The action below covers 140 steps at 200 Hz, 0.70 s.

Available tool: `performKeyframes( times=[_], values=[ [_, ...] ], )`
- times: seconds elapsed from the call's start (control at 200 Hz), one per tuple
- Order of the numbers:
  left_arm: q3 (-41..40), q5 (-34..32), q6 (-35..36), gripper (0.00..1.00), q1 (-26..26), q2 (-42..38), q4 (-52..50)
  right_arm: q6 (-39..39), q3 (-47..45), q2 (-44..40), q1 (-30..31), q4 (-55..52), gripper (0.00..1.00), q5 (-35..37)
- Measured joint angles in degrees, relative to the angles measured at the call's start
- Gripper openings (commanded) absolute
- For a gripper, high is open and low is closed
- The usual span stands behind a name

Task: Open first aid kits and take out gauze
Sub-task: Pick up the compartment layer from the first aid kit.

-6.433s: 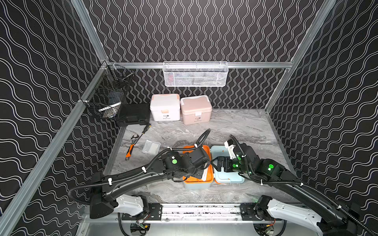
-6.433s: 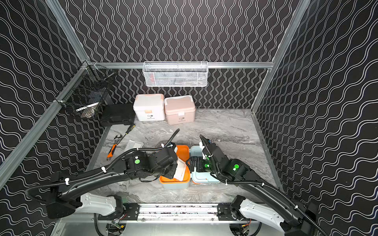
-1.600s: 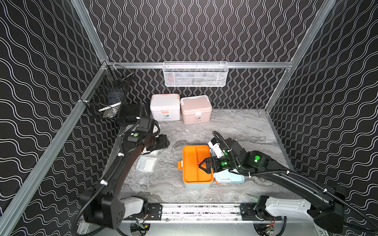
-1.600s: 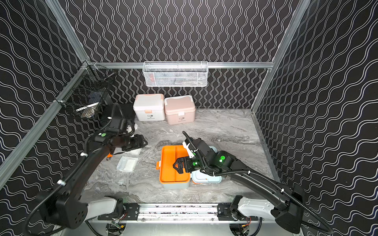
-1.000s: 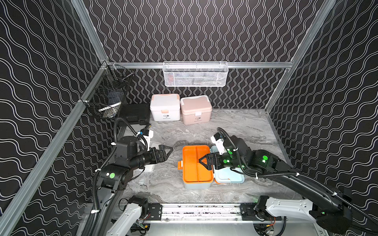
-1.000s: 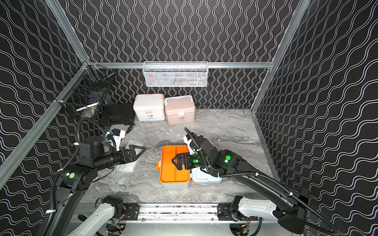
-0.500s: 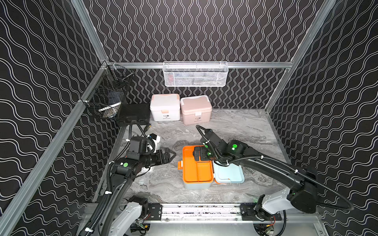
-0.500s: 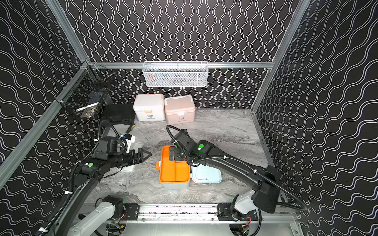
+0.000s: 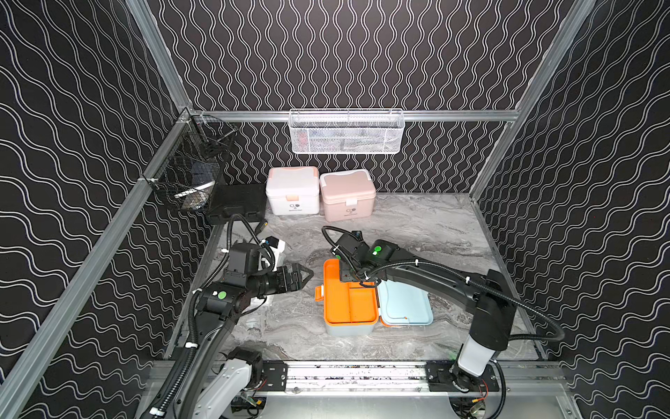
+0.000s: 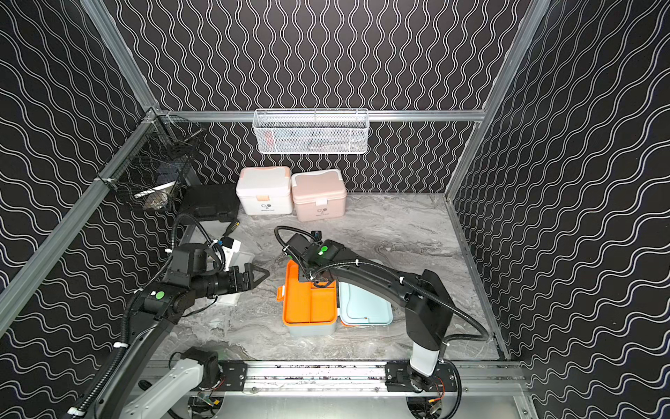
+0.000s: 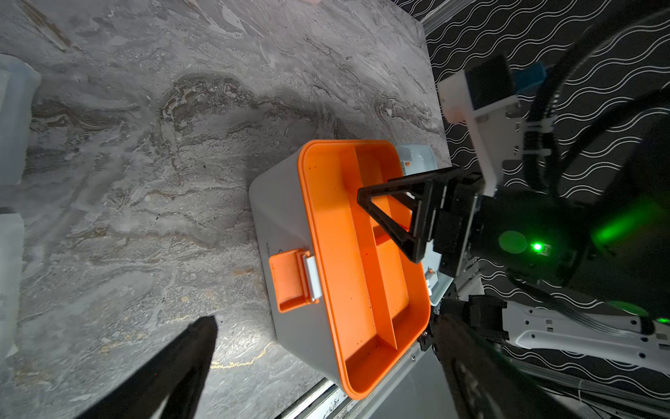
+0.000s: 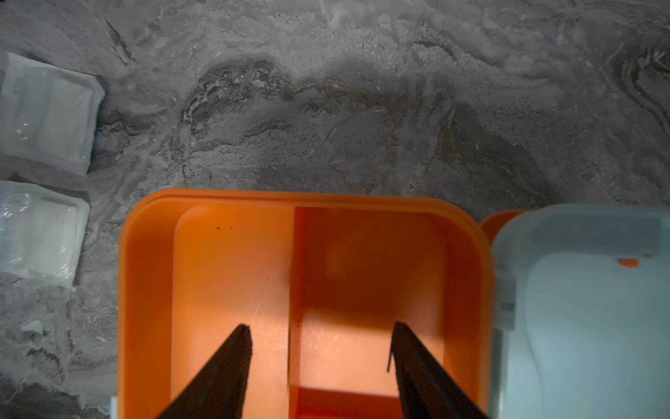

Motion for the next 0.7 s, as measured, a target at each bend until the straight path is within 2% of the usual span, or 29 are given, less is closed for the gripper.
performKeyframes(
  times=[0.17, 0.405, 0.626, 0.701],
  values=[
    [-0.2, 0.4, 0.4, 0.99, 0.0, -0.2, 0.2, 2.5, 0.6, 2.9, 0.0, -1.5, 0.37, 0.1],
    [-0.3, 1.2, 0.4, 0.99, -0.3, -0.3, 0.5, 6.1, 2.3, 5.3, 0.1, -1.8, 0.29, 0.8],
    [-0.5, 2.3, 0.4, 0.99, -0.5, 0.1, 0.6, 9.5, 3.4, 7.7, 0.9, -0.7, 0.10, 3.8],
    [-0.5, 2.4, 0.4, 0.99, -0.7, 0.1, 0.6, 10.4, 4.0, 8.3, 1.3, -0.7, 0.00, 5.0]
  ],
)
